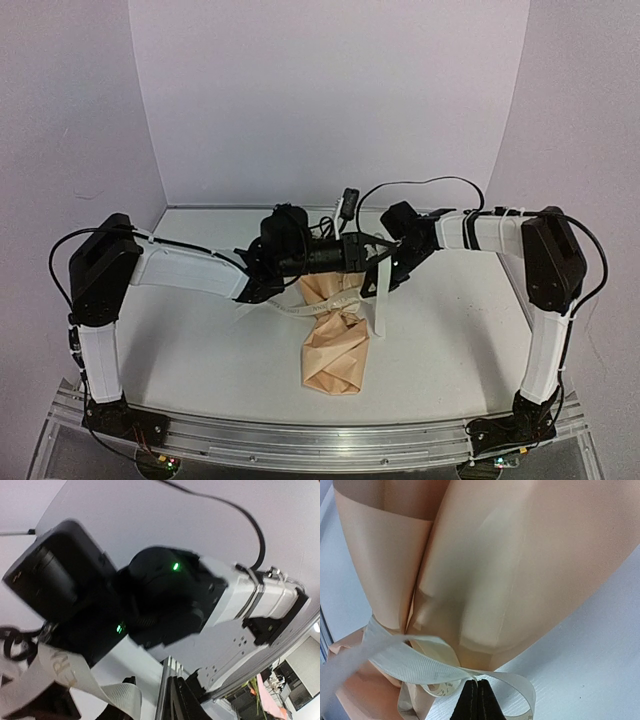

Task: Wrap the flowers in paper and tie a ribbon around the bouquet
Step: Adjust the half-tied ribbon on the folded bouquet.

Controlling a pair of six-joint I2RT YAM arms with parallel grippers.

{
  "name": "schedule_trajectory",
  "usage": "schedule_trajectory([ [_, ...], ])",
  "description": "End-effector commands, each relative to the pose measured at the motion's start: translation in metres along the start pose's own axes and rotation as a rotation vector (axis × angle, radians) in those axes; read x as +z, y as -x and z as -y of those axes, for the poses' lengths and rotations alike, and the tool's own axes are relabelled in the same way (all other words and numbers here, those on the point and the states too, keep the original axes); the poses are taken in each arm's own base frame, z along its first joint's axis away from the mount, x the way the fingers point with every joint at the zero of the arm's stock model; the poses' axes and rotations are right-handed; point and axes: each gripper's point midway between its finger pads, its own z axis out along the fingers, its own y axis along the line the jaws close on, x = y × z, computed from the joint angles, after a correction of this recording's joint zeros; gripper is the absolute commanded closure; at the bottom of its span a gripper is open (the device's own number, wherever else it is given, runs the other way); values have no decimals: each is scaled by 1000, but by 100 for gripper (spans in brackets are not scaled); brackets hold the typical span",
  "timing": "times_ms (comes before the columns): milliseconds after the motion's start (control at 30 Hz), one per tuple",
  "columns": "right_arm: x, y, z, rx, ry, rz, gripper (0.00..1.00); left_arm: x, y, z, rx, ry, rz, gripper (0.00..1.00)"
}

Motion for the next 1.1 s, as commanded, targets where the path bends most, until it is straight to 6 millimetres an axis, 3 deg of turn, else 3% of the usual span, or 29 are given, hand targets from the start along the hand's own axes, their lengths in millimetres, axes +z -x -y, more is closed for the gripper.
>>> schedule_trajectory([
  [0,-23,6,-7,-11,-18,50,100,-28,-20,9,204,79,-38,69],
  [100,-28,0,-9,-14,-30,45,100,-34,-49,-7,264,171,-113,65],
  [267,-39,-6,-11,-19,-44,44,100,-31,-72,-22,360,293,-198,61],
  [433,-51,-5,-17,-9,-45,44,100,-42,-78,-45,397,439,-242,53],
  [600,-56,-7,-27,-28,-36,12,100,-54,-80,-53,452,503,-297,42],
  [767,-59,-9,-28,-29,-44,0,100,-67,-86,-63,508,591,-371,39],
  [867,-59,-8,-30,-30,-43,0,100,-80,-78,-68,535,661,-363,36],
  [967,-59,-5,-31,-29,-46,0,100,-85,-66,-58,524,645,-332,40],
  [1067,-60,-2,-32,-28,-43,4,100,-76,-74,-46,497,558,-368,54],
])
